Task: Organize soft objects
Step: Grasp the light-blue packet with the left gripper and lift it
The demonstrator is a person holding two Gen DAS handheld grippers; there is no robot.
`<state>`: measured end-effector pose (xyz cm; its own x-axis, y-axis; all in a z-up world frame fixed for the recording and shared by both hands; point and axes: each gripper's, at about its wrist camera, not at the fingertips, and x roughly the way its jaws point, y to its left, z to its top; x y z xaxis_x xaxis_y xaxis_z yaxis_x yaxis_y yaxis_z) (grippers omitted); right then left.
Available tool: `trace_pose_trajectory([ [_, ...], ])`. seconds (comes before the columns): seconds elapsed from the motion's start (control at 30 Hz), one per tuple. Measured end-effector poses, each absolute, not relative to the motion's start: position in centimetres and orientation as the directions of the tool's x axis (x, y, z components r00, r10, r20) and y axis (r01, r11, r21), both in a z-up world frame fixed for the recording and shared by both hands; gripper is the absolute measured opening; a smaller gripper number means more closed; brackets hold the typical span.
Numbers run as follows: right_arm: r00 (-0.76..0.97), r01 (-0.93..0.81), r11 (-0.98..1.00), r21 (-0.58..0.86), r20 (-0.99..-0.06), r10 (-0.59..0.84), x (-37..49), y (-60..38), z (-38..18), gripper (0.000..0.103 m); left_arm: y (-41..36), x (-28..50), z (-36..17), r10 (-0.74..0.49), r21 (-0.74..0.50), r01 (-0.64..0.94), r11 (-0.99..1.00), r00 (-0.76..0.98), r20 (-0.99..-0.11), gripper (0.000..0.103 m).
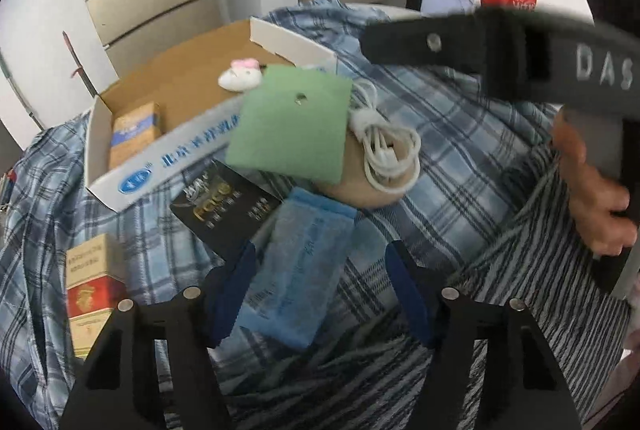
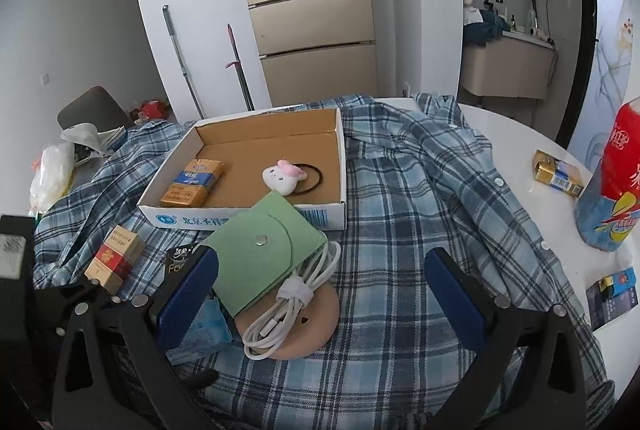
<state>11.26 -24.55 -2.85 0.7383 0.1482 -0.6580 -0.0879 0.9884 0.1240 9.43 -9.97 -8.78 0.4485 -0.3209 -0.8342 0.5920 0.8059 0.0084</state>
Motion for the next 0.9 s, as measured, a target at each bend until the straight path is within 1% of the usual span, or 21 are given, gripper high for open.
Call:
trace_pose_trajectory([
  [0.07,0.735,-0.091,0.988,0.123,-0.661,0.149,11.3,-24.5,-3.0,0.102,-10.0,9.5,-8.9,-0.329,-0.004,0.592,0.806,0.441,-0.835,0.063],
  [0.2,0.733,-0.095,0.988,0.117,-0.663,0.149,11.3,-24.3,-3.0,0.103,-9.6,10.0,-9.2,-0.333,-0.025,0.58,0.814,0.43,-0.839,0.055],
  [0.23,0.732,-0.096,0.989,0.117,-0.665,0.149,11.4,-24.3,-3.1,0.102,-9.6,10.1,-9.3,-0.331,-0.027,0.576,0.817,0.431,-0.84,0.052],
  [0.27,0.731,-0.096,0.988,0.117,-0.666,0.15,11.4,-24.2,-3.1,0.102,-9.5,10.1,-9.3,-0.33,-0.028,0.573,0.819,0.431,-0.84,0.044],
  [0.3,0.731,-0.095,0.989,0.116,-0.666,0.149,11.4,-24.3,-3.1,0.102,-9.4,10.1,-9.3,-0.331,-0.028,0.572,0.82,0.433,-0.838,0.043],
  [0.37,0.73,-0.092,0.99,0.112,-0.668,0.143,11.4,-24.2,-3.2,0.103,-9.4,9.9,-9.1,-0.337,-0.022,0.576,0.817,0.446,-0.829,0.033],
  [0.43,0.728,-0.09,0.99,0.11,-0.671,0.141,11.5,-24.2,-3.3,0.102,-9.4,9.4,-8.9,-0.343,-0.014,0.578,0.816,0.465,-0.816,0.029],
  [0.57,0.731,-0.093,0.99,0.11,-0.668,0.143,11.5,-24.2,-3.3,0.102,-8.7,8.3,-7.6,-0.372,-0.008,0.572,0.82,0.523,-0.767,0.027],
  [0.73,0.74,-0.097,0.988,0.117,-0.655,0.15,11.3,-24.3,-3.1,0.102,-7.3,7.3,-5.6,-0.404,-0.006,0.542,0.841,0.62,-0.672,0.027],
  [0.9,0.737,-0.1,0.988,0.117,-0.659,0.152,11.5,-24.2,-3.2,0.102,-5.7,7.4,-4.4,-0.392,-0.035,0.466,0.884,0.699,-0.599,0.027],
])
